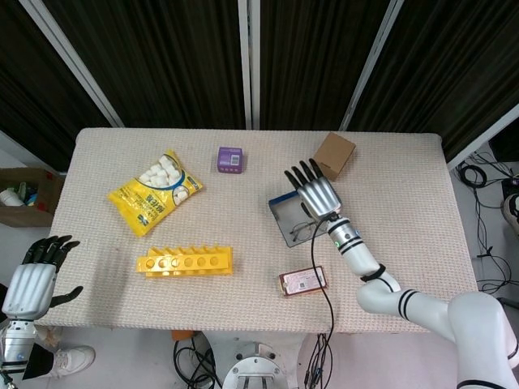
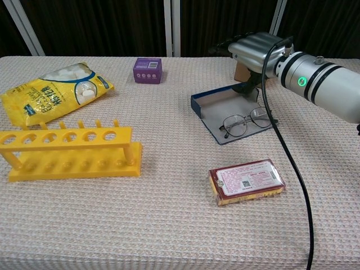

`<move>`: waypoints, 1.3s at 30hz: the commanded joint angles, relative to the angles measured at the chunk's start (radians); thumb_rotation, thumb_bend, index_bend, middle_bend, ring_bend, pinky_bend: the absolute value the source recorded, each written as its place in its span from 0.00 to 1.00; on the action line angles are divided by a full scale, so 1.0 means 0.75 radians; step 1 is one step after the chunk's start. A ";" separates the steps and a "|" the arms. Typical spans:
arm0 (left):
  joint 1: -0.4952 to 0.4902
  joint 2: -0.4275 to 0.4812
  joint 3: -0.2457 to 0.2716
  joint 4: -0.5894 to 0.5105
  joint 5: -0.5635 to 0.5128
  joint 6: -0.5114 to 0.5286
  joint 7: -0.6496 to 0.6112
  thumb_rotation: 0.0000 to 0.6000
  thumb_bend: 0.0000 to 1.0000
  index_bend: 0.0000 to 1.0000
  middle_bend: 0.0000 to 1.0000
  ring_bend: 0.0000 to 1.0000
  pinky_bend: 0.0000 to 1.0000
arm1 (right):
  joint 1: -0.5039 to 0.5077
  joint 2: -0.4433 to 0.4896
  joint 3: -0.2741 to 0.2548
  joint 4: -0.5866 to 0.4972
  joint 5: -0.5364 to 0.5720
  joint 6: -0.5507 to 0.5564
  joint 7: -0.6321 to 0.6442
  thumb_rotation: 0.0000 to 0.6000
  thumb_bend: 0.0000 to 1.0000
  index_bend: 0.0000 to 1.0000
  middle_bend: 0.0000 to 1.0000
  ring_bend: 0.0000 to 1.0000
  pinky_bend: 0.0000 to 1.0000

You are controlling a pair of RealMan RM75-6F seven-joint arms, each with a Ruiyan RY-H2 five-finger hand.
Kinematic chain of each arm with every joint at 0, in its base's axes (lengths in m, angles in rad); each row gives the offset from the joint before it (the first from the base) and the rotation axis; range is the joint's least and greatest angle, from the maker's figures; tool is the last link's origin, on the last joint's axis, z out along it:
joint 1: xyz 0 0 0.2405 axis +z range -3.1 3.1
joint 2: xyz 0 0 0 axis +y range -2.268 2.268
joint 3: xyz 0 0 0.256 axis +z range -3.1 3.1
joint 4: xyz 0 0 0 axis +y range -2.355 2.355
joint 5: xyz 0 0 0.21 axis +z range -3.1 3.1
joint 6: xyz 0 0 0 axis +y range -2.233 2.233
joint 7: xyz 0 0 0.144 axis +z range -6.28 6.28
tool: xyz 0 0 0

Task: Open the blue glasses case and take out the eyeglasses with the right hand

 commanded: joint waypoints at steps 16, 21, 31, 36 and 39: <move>-0.008 0.011 -0.001 -0.045 0.013 0.002 0.043 1.00 0.02 0.21 0.16 0.12 0.14 | -0.101 0.116 -0.161 -0.086 -0.121 -0.049 0.107 1.00 0.32 0.41 0.16 0.00 0.00; -0.001 0.018 0.002 -0.054 0.008 0.008 0.048 1.00 0.02 0.21 0.16 0.12 0.14 | -0.096 0.079 -0.165 -0.025 -0.139 -0.063 0.143 1.00 0.32 0.45 0.18 0.00 0.00; 0.004 0.025 0.003 -0.057 0.006 0.011 0.048 1.00 0.02 0.21 0.16 0.12 0.14 | -0.098 0.016 -0.176 0.087 -0.200 -0.050 0.247 1.00 0.33 0.53 0.21 0.00 0.00; 0.006 0.023 0.004 -0.052 0.006 0.011 0.044 1.00 0.02 0.21 0.16 0.12 0.14 | -0.095 0.007 -0.171 0.108 -0.208 -0.056 0.261 1.00 0.34 0.56 0.23 0.00 0.00; 0.007 0.022 0.005 -0.050 0.005 0.012 0.043 1.00 0.02 0.21 0.15 0.12 0.14 | -0.094 0.005 -0.170 0.113 -0.214 -0.056 0.263 1.00 0.37 0.57 0.24 0.00 0.00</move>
